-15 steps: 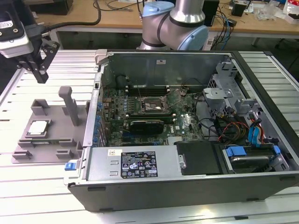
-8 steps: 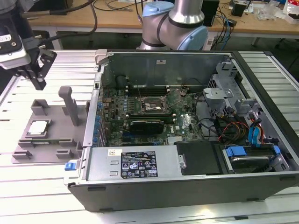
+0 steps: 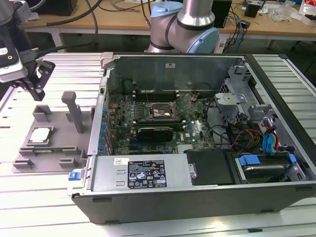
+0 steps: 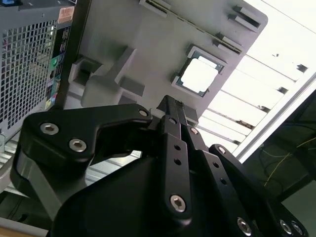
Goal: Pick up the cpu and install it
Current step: 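Reach for the cpu, then pick up the cpu and move it towards the insertion slot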
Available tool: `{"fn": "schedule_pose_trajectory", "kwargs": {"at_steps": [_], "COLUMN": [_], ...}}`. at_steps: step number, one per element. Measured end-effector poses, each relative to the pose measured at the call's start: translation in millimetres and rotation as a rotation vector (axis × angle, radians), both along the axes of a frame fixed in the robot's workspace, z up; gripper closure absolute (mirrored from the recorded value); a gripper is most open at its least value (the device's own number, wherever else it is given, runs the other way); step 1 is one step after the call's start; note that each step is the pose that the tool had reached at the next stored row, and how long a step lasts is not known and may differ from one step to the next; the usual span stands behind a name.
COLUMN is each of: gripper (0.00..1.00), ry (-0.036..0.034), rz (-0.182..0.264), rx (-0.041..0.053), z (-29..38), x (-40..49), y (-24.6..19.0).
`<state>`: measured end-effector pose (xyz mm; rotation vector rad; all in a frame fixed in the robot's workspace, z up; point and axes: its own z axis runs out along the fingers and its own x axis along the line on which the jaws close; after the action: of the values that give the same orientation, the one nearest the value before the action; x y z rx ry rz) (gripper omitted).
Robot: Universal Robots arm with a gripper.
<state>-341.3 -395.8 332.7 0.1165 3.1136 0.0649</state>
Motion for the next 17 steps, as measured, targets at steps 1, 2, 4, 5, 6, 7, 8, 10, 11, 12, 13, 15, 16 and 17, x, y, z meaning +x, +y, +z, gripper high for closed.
{"fn": "schedule_pose_trajectory", "kwargs": {"at_steps": [1, 2, 4, 5, 6, 7, 8, 10, 11, 12, 13, 15, 16, 17], "gripper": [0.89, 0.89, 0.89, 0.89, 0.89, 0.89, 0.89, 0.89, 0.89, 0.89, 0.89, 0.89, 0.89, 0.89], "ry": [0.0001, 0.0, -0.0002, -0.0001, -0.0001, 0.0, -0.0001, 0.0, 0.0, 0.0, 0.0, -0.0001, 0.0, -0.0001], "rz": [0.0, 0.0, 0.0, 0.0, 0.0, 0.0, 0.0, 0.0, 0.0, 0.0, 0.0, 0.0, 0.0, 0.0], "rx": [-0.0001, -0.0001, 0.0, 0.0, -0.0001, -0.0001, -0.0001, -0.0001, -0.0001, -0.0001, -0.0001, -0.0001, -0.0001, -0.0001], "z": [-1.0, -2.6, -4.8, -4.8, -4.7, -4.7, -4.8, -4.7, -4.7, -4.7, -4.7, -4.8, -4.7, -4.8], "x": [-1.0, -2.5, -4.7, -4.7, -5.0, -5.2, -5.3, -5.4, -5.5, -5.5, -5.6, -5.7, -5.8, -5.8], "y": [0.0, 0.0, 0.0, 0.0, 0.0, 0.0, 0.0, 0.0, 0.0, 0.0, 0.0, 0.0, 0.0, 0.0]}}
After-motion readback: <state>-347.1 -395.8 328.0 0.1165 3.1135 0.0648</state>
